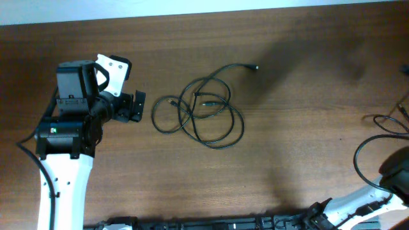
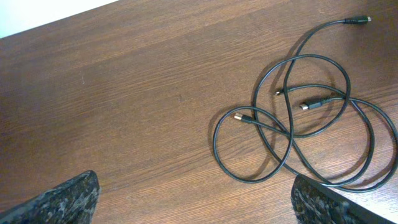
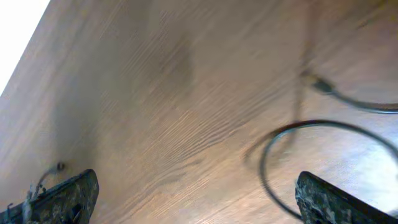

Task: Untangle cables
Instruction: 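Return the right gripper to the remaining cable pile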

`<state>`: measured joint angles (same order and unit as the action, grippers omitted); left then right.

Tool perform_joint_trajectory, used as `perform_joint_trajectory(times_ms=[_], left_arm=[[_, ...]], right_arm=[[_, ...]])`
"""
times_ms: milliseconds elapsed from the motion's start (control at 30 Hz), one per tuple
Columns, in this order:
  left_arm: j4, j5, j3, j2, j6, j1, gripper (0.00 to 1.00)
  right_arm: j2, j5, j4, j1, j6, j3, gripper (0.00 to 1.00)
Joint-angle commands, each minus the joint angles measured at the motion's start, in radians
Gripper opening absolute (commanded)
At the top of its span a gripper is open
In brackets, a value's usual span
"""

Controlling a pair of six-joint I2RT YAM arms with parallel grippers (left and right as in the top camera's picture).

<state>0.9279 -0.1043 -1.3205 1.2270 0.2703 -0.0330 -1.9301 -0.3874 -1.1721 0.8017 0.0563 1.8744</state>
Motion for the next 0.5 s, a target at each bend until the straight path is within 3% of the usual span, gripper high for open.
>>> perform_joint_trajectory(times_ms=[0,233,467], left_arm=[[-0.001,-0.011,-0.006,0.003,0.016,0.005,0.99],[-0.001,-0.011,-0.006,0.003,0.016,0.005,0.99],[-0.001,-0.011,-0.006,0.003,0.016,0.005,0.99]], right_arm=[[0.003,-0.021,-0.003,-0.105,0.001,-0.057,0.99],[0.003,-0.021,0.023,-0.344,0.002,-0.222,0.99],[0.003,-0.021,0.159,-0.646,0.042,-0.391,0.99]])
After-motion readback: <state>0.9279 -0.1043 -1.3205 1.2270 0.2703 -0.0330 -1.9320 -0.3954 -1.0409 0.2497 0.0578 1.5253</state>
